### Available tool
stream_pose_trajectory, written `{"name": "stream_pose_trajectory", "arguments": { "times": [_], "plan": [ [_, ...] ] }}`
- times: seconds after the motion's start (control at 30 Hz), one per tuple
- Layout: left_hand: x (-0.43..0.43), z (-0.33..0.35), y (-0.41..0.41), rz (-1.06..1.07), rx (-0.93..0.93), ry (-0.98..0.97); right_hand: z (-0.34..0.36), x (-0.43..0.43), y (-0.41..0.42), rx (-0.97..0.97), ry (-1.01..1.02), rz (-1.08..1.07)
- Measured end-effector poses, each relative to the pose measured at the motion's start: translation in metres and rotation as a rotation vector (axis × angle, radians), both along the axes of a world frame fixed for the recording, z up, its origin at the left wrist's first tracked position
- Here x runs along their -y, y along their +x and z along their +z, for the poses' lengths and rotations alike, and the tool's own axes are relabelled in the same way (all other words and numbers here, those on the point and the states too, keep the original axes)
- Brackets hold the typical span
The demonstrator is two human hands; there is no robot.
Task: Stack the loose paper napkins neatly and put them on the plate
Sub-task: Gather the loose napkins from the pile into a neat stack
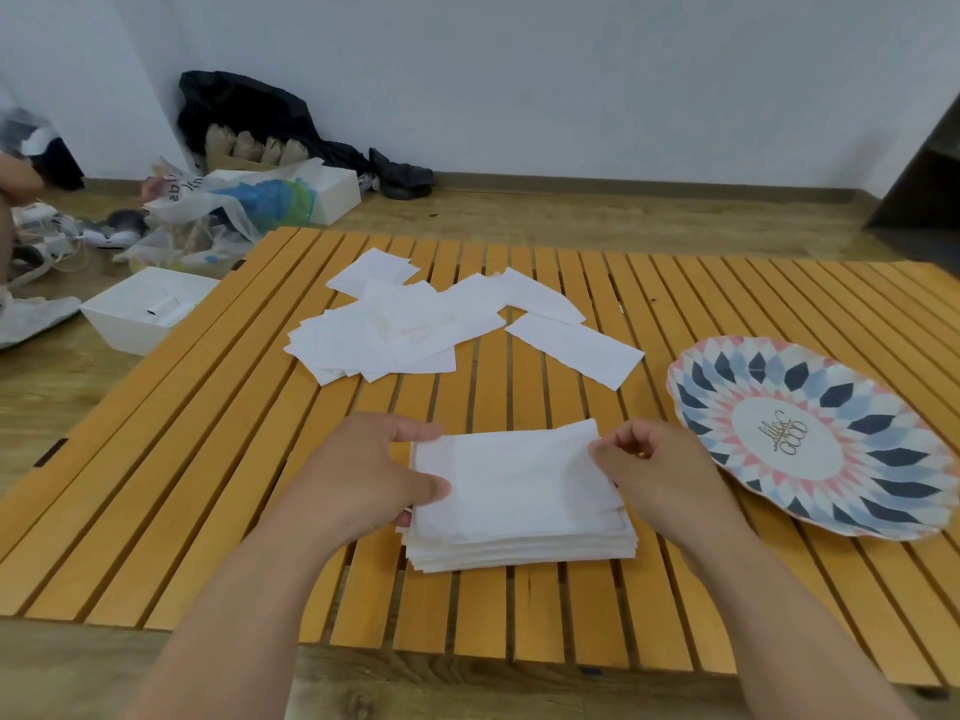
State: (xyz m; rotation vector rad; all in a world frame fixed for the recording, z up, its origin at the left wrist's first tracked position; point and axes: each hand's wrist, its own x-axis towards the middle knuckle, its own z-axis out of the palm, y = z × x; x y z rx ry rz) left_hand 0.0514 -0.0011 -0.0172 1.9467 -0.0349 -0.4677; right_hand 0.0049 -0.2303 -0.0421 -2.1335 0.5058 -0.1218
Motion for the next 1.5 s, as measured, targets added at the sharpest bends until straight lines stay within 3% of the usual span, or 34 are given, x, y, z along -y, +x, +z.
{"name": "stream_pose_trajectory", "arguments": {
  "times": [0.23, 0.63, 0.77, 1.03, 1.17, 1.37, 1.5],
  "plan": [
    [0.000, -0.003, -0.001, -0.012, 0.104, 0.101, -0.007, -0.001, 0.002, 0.006, -0.069, 0.006],
    [-0.002, -0.016, 0.016, 0.003, 0.034, 0.232, -0.008, -0.004, 0.001, -0.039, -0.031, -0.027],
    [0.002, -0.013, 0.011, -0.008, 0.089, 0.225, 0.000, -0.002, 0.000, -0.058, -0.024, -0.024],
    [-0.002, -0.011, 0.047, 0.214, 0.486, 0.459, 0.000, -0.005, 0.004, -0.043, -0.034, -0.004],
    [0.006, -0.024, 0.099, 0.106, 0.656, 0.634, 0.000, -0.006, 0.004, -0.030, -0.079, 0.007],
    [0.009, -0.032, 0.142, -0.121, 0.636, 1.038, -0.001, -0.009, 0.001, -0.004, -0.124, 0.031],
    [0.009, -0.041, 0.146, -0.057, 0.604, 1.064, -0.001, -0.009, 0.000, -0.005, -0.156, 0.055]
  ]
}}
